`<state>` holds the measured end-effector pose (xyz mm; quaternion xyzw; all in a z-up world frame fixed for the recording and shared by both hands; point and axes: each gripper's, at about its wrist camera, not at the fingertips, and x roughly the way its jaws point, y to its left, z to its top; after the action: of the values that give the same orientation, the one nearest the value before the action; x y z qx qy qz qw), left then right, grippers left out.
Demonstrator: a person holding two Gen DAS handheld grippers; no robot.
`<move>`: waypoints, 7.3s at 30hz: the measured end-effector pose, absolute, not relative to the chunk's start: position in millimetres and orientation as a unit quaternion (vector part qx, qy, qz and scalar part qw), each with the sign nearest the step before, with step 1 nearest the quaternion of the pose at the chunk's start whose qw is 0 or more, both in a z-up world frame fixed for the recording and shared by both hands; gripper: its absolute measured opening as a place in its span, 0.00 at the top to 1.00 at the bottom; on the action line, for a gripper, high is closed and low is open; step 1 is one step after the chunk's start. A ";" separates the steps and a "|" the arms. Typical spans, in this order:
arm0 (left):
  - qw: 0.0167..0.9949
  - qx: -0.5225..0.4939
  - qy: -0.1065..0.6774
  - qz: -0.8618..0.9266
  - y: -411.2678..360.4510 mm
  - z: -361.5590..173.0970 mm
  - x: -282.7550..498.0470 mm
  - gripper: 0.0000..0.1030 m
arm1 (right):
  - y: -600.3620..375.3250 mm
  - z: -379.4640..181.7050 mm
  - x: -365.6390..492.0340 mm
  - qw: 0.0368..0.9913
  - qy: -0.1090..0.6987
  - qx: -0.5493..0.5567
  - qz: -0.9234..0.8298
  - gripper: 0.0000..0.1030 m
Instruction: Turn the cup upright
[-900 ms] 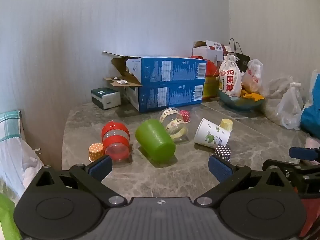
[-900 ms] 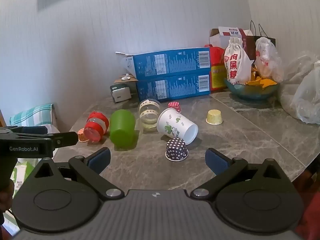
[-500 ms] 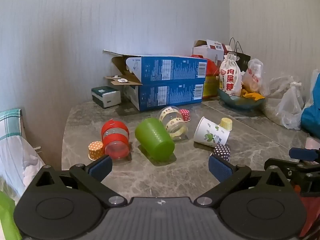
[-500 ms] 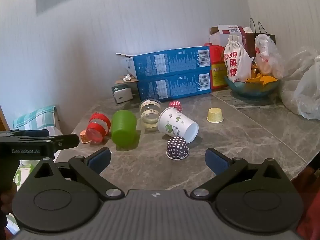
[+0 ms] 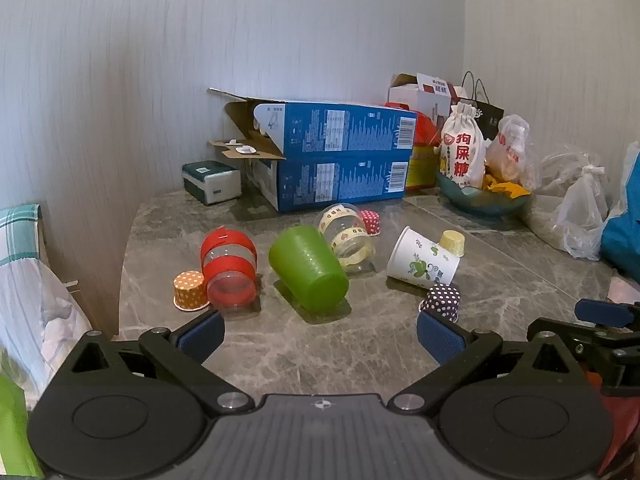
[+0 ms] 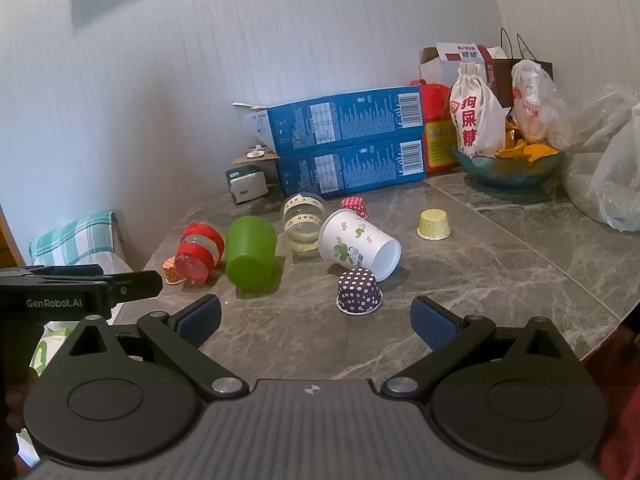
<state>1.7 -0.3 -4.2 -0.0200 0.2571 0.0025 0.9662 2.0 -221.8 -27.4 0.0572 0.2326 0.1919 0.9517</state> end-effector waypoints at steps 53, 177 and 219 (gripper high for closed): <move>0.968 -0.025 0.251 0.006 -1.8 -3.1 -1.7 0.00 | -223.0 -25.2 3.4 0.950 0.240 0.059 0.193 0.01; 0.909 -0.050 0.412 -0.039 -64.2 -77.4 -21.9 0.37 | -178.4 -59.2 65.0 0.790 0.508 0.173 0.297 0.01; 0.938 -0.139 0.300 -0.103 8.7 -65.9 -109.0 0.05 | -152.8 -60.9 74.2 0.775 0.540 0.132 0.299 0.27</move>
<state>-109.0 8.7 -65.9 -0.1386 0.2998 -0.1026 0.9383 74.2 -152.8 -60.9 0.1321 0.5404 0.2989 0.7754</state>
